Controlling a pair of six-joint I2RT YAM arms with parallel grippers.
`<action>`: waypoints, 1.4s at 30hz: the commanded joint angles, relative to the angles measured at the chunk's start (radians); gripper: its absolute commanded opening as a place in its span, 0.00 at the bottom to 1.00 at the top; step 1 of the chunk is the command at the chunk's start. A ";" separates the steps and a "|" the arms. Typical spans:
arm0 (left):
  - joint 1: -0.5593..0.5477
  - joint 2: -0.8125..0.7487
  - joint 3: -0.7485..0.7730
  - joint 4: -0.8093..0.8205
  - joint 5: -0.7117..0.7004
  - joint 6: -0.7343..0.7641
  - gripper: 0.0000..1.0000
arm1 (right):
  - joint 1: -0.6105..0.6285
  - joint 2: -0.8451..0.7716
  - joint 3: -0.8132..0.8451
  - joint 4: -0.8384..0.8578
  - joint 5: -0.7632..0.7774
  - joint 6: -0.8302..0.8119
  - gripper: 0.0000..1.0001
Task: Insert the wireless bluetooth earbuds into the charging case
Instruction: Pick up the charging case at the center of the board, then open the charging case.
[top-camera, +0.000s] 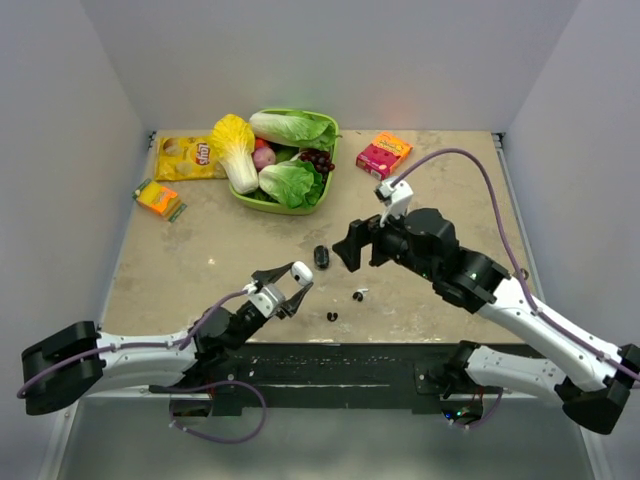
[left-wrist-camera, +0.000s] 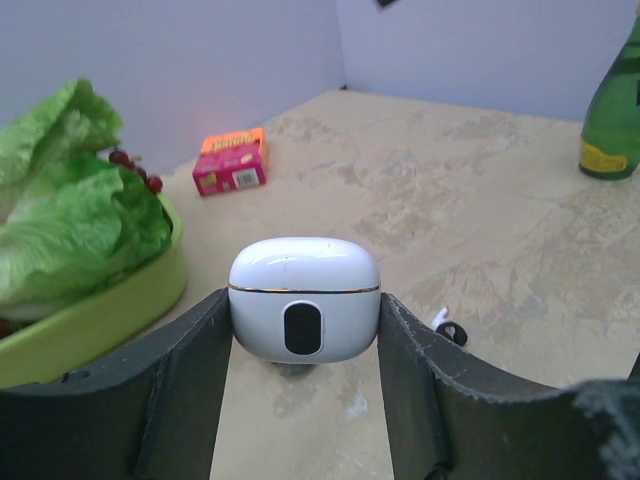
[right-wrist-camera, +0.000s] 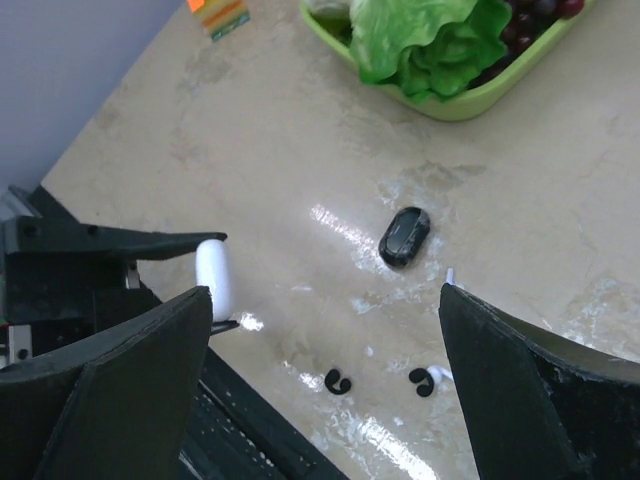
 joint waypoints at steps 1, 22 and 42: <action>-0.003 0.028 0.029 0.297 0.134 0.151 0.00 | 0.048 0.071 0.078 -0.075 -0.124 -0.059 0.98; -0.003 0.033 0.101 0.072 0.173 0.130 0.00 | 0.169 0.205 0.039 0.031 -0.033 0.005 0.98; -0.006 -0.042 0.080 0.068 0.170 0.120 0.00 | 0.166 0.185 0.015 -0.005 0.103 0.033 0.96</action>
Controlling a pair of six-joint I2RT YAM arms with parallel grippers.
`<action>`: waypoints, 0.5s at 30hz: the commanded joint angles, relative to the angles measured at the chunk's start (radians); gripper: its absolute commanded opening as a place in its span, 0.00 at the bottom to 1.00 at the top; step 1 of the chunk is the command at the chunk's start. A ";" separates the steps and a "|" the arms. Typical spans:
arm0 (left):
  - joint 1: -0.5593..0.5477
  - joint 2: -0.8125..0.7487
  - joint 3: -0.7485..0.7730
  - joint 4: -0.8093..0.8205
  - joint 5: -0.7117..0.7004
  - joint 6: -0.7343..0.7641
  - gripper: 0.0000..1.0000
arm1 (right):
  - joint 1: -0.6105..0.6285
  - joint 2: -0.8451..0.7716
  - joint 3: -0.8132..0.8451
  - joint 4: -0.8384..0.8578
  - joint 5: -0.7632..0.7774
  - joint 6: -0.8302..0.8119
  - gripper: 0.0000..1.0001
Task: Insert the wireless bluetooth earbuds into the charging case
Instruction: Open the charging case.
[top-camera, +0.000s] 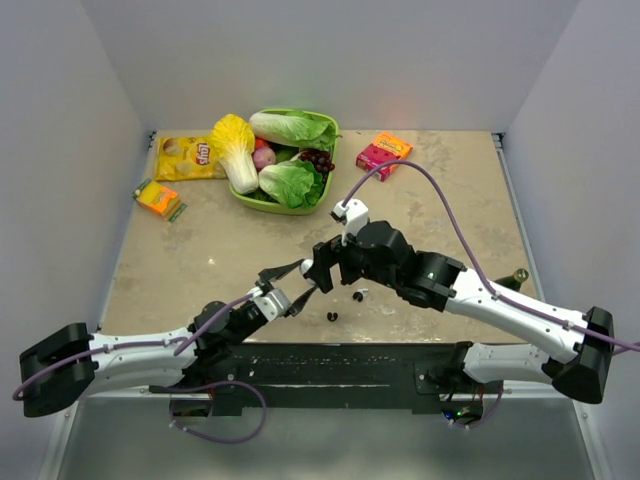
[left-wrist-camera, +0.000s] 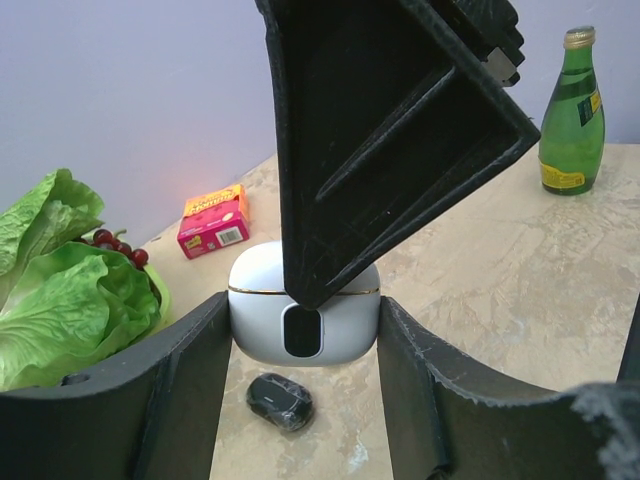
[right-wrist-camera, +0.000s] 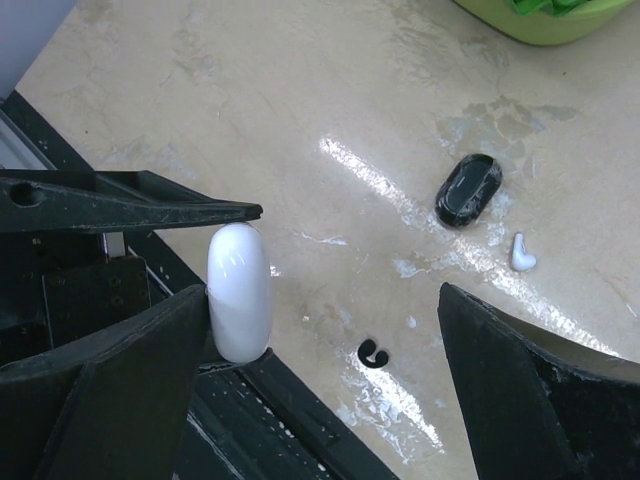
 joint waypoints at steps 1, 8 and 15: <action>-0.006 -0.031 0.002 0.061 0.008 -0.009 0.00 | -0.003 -0.035 -0.007 -0.001 0.091 0.014 0.96; -0.008 -0.045 -0.009 0.062 -0.002 -0.014 0.00 | -0.012 -0.064 0.004 -0.013 0.117 0.020 0.96; -0.008 -0.043 -0.009 0.062 -0.023 -0.011 0.00 | -0.012 -0.128 -0.036 0.079 -0.001 0.016 0.95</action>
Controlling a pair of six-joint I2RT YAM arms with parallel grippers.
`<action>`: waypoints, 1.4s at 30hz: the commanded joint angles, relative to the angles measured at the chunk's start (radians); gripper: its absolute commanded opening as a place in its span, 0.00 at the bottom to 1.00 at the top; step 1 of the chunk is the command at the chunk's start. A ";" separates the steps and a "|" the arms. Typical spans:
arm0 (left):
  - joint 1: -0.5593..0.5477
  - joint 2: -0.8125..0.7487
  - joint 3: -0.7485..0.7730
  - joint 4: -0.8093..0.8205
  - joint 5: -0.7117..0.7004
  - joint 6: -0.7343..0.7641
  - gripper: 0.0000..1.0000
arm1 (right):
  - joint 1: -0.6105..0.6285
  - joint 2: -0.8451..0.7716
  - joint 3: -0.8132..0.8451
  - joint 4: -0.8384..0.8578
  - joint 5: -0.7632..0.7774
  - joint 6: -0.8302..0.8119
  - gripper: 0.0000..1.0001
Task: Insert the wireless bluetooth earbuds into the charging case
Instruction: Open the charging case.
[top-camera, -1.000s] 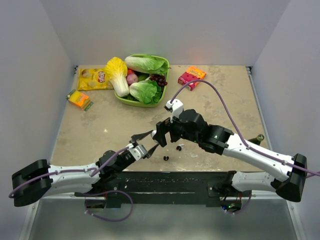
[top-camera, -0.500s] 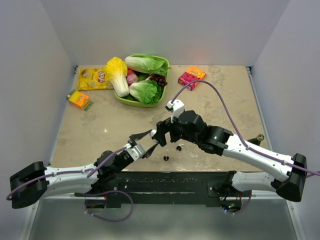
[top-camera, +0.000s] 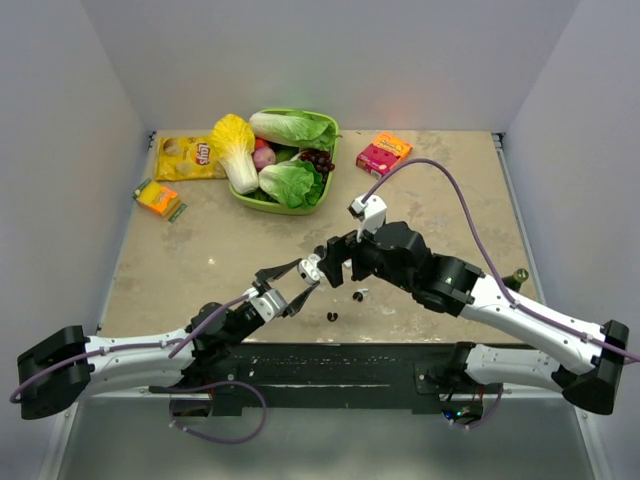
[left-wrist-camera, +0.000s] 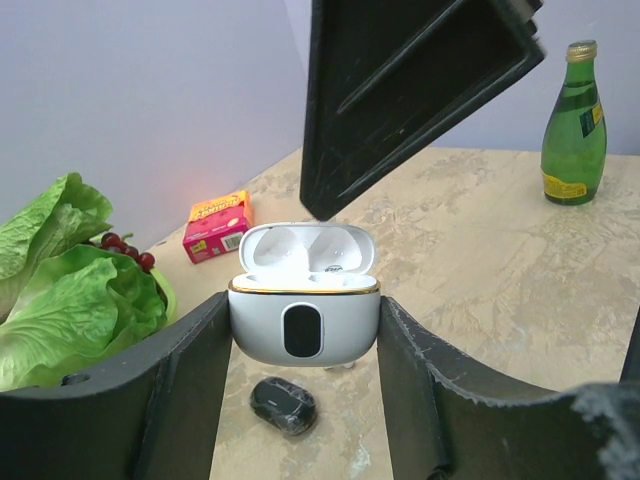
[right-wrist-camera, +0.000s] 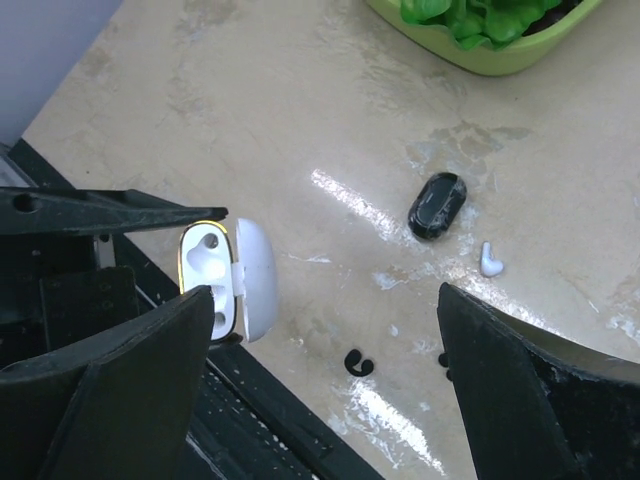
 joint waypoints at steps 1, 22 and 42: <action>-0.006 -0.008 -0.001 0.070 -0.018 -0.010 0.00 | -0.001 -0.041 -0.015 0.080 -0.082 0.007 0.93; -0.008 -0.019 -0.001 0.094 -0.008 -0.011 0.00 | -0.017 0.046 -0.018 0.144 -0.145 0.039 0.46; -0.008 -0.011 0.018 0.040 -0.015 -0.043 0.05 | -0.032 0.057 -0.010 0.137 -0.157 -0.030 0.00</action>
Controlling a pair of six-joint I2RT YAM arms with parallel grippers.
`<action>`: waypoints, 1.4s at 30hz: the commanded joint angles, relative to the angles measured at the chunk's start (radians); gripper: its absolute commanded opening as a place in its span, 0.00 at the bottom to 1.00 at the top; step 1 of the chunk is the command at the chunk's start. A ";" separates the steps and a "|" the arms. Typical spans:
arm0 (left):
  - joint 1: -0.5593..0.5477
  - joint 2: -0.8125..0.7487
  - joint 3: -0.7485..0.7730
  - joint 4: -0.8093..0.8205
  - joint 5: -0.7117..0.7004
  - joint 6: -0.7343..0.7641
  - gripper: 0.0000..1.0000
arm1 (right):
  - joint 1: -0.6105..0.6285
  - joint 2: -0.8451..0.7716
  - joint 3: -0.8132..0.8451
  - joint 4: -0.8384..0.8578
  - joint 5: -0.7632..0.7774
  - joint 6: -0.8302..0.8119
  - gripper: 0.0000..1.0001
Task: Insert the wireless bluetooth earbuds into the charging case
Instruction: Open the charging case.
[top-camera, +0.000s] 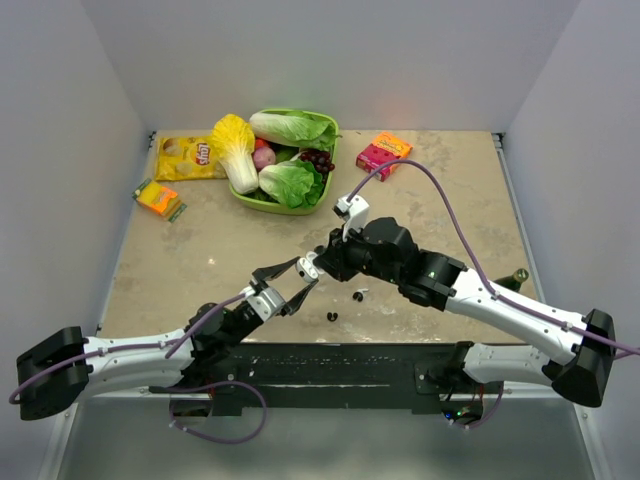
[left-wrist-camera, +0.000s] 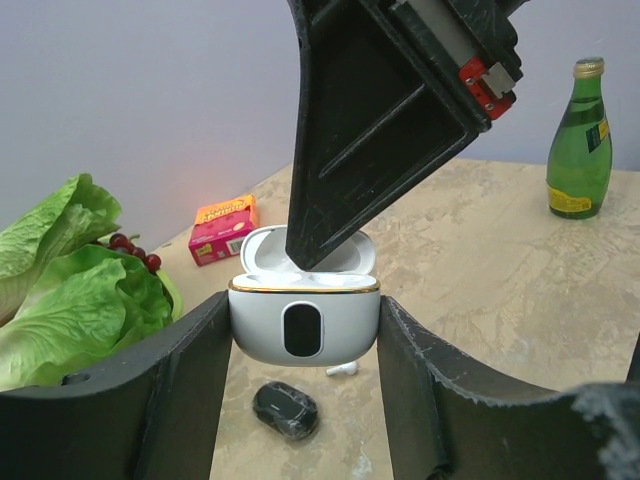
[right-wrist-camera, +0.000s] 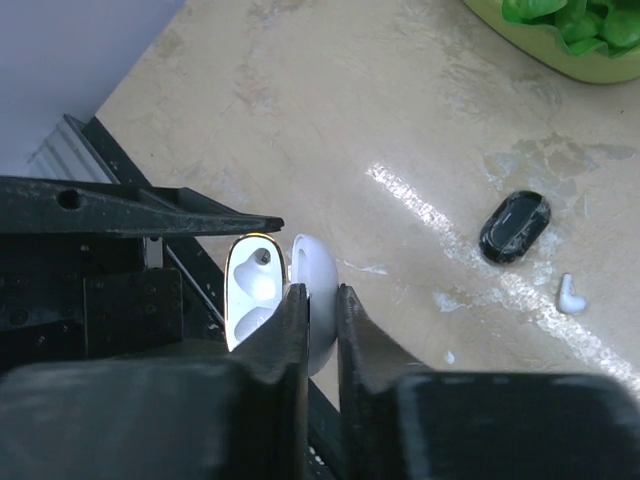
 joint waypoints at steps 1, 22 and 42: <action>-0.007 0.007 0.031 0.001 0.000 -0.044 0.14 | -0.006 -0.012 0.019 -0.006 0.014 -0.087 0.00; -0.006 0.044 0.100 -0.174 -0.034 -0.206 1.00 | -0.001 -0.106 0.077 -0.113 0.014 -0.299 0.00; 0.200 -0.013 0.201 -0.243 0.748 -0.544 0.81 | 0.057 -0.164 0.068 -0.176 -0.202 -0.527 0.00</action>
